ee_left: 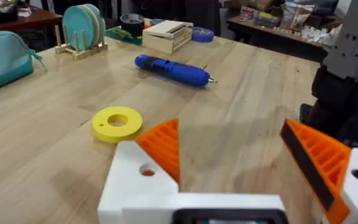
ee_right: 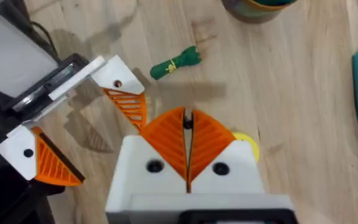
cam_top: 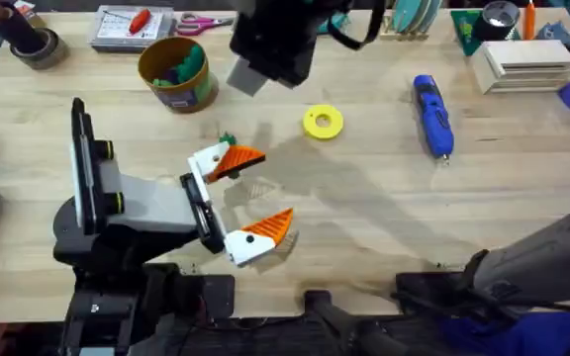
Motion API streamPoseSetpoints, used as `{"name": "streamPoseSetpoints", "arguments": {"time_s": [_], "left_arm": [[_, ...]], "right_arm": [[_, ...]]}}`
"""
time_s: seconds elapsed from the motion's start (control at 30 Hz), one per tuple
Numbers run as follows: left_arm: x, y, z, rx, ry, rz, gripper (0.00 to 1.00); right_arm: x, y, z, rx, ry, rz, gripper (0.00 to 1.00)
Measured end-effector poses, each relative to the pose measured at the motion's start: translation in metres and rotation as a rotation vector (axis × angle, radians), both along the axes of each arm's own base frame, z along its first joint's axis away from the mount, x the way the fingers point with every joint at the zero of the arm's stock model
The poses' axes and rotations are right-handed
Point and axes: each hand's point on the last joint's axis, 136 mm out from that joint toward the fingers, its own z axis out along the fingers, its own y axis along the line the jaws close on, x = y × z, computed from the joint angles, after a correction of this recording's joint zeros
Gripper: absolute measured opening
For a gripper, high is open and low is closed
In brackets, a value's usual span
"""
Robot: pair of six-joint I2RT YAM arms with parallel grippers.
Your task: Pick up the gripper from the table and insert it into the empty holder that is missing its gripper. Then pick up a screw, insert it into the mounting hole, and use the screwdriver to tighten it. Finally, clean up the table by picking up the vegetable and placing it into the bucket.
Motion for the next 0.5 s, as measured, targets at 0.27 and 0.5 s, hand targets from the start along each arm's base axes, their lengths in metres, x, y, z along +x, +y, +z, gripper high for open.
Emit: {"name": "streamPoseSetpoints", "arguments": {"time_s": [0.27, 0.5], "left_arm": [[0.000, 0.000, 0.000, 0.000, 0.000, 0.000, 0.985], [0.000, 0.000, 0.000, 0.000, 0.000, 0.000, 0.985]], "right_arm": [[-0.014, 0.013, -0.001, 0.003, 0.001, 0.052, 0.006], [-0.022, 0.020, 0.000, 0.009, -0.005, 0.077, 0.006]]}}
